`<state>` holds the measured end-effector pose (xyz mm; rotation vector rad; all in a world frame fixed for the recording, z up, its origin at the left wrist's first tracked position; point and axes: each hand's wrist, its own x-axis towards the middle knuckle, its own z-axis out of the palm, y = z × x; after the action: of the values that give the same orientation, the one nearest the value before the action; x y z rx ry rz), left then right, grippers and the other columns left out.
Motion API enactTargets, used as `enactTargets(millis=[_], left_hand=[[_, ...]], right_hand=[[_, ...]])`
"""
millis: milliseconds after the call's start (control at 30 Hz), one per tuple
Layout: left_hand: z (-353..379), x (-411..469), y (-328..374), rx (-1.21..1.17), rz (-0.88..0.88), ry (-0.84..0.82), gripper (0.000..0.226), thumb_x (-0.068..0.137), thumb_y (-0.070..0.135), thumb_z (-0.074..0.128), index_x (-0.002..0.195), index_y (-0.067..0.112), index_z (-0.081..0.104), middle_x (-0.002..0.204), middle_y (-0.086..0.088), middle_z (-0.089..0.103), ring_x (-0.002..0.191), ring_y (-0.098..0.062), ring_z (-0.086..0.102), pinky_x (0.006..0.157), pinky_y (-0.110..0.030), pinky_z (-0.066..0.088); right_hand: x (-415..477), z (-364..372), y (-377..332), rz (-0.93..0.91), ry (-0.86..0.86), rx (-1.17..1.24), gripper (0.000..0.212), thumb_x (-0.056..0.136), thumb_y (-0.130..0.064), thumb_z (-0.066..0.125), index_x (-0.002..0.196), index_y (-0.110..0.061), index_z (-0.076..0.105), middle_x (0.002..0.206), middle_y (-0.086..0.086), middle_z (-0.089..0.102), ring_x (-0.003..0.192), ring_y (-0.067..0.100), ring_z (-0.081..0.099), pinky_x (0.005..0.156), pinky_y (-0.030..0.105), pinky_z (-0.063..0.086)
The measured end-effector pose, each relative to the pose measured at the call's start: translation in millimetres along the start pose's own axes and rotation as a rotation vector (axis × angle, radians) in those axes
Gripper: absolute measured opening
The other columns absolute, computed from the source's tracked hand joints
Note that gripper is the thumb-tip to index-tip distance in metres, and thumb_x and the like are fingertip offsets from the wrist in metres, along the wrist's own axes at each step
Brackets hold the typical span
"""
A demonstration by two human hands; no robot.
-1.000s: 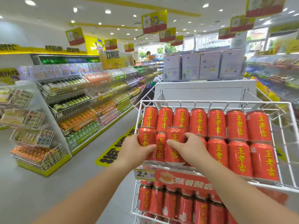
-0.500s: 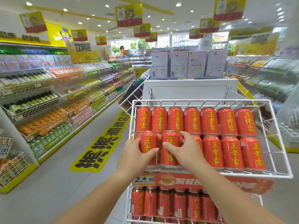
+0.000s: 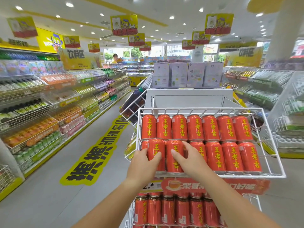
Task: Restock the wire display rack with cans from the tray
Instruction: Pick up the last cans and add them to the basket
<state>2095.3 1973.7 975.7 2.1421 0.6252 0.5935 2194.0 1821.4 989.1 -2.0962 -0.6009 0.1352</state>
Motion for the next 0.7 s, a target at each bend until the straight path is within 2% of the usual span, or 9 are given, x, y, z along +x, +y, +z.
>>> enactTargets(millis=[67, 133, 233, 400, 533, 633, 700], left_hand=[[-3, -2, -2, 0.005, 0.024, -0.035, 0.023, 0.093, 0.051, 0.057, 0.075, 0.036, 0.053, 0.096, 0.005, 0.055, 0.077, 0.0, 0.053, 0.065, -0.024, 0.041], [-3, -2, -5, 0.0, 0.053, -0.051, 0.023, 0.094, 0.05, 0.057, 0.08, 0.032, 0.06, 0.095, 0.001, 0.059, 0.077, -0.004, 0.057, 0.062, -0.021, 0.04], [-3, -2, -7, -0.017, 0.045, -0.058, 0.024, 0.094, 0.051, 0.058, 0.082, 0.031, 0.063, 0.094, -0.002, 0.062, 0.077, -0.01, 0.061, 0.061, -0.023, 0.04], [-3, 0, -10, 0.016, 0.05, -0.054, 0.028, 0.091, 0.058, 0.055, 0.08, 0.033, 0.057, 0.093, -0.001, 0.06, 0.074, -0.012, 0.059, 0.063, -0.03, 0.044], [-9, 0, -14, 0.213, 0.129, -0.038, 0.041, 0.086, 0.067, 0.046, 0.099, 0.029, 0.056, 0.098, 0.002, 0.056, 0.091, -0.02, 0.058, 0.081, -0.043, 0.054], [-18, -8, -10, 0.472, 0.268, 0.012, 0.051, 0.092, 0.061, 0.044, 0.122, 0.022, 0.051, 0.109, -0.001, 0.053, 0.106, -0.024, 0.052, 0.089, -0.038, 0.049], [-24, -17, -9, 0.611, 0.352, 0.058, 0.06, 0.093, 0.061, 0.038, 0.133, 0.018, 0.047, 0.115, -0.003, 0.054, 0.108, -0.024, 0.052, 0.089, -0.036, 0.045]], right_hand=[[0, 0, 1, -0.002, -0.001, 0.01, 0.075, 0.09, -0.052, 0.061, 0.152, -0.024, 0.031, 0.154, -0.003, 0.039, 0.138, 0.018, 0.042, 0.111, 0.039, 0.04], [0, 0, 2, -0.002, -0.006, 0.006, 0.074, 0.091, -0.049, 0.062, 0.153, -0.022, 0.032, 0.155, 0.0, 0.039, 0.138, 0.019, 0.042, 0.11, 0.039, 0.039], [-1, 2, 1, -0.002, -0.009, -0.018, 0.076, 0.092, -0.05, 0.059, 0.155, -0.021, 0.029, 0.157, 0.001, 0.035, 0.14, 0.021, 0.039, 0.112, 0.042, 0.038], [-3, 0, -2, -0.006, -0.024, -0.09, 0.076, 0.093, -0.054, 0.055, 0.155, -0.021, 0.025, 0.158, 0.003, 0.03, 0.141, 0.022, 0.037, 0.113, 0.041, 0.036], [-13, -5, -1, -0.028, 0.021, -0.313, 0.084, 0.09, -0.064, 0.048, 0.156, -0.022, 0.018, 0.159, 0.004, 0.028, 0.144, 0.024, 0.031, 0.115, 0.046, 0.035], [-26, -8, -2, -0.111, 0.101, -0.588, 0.083, 0.091, -0.066, 0.04, 0.156, -0.019, 0.018, 0.157, 0.005, 0.031, 0.143, 0.026, 0.03, 0.117, 0.047, 0.028], [-37, -8, -2, -0.167, 0.122, -0.747, 0.083, 0.091, -0.068, 0.033, 0.156, -0.02, 0.017, 0.159, 0.005, 0.028, 0.147, 0.027, 0.024, 0.122, 0.05, 0.016]])
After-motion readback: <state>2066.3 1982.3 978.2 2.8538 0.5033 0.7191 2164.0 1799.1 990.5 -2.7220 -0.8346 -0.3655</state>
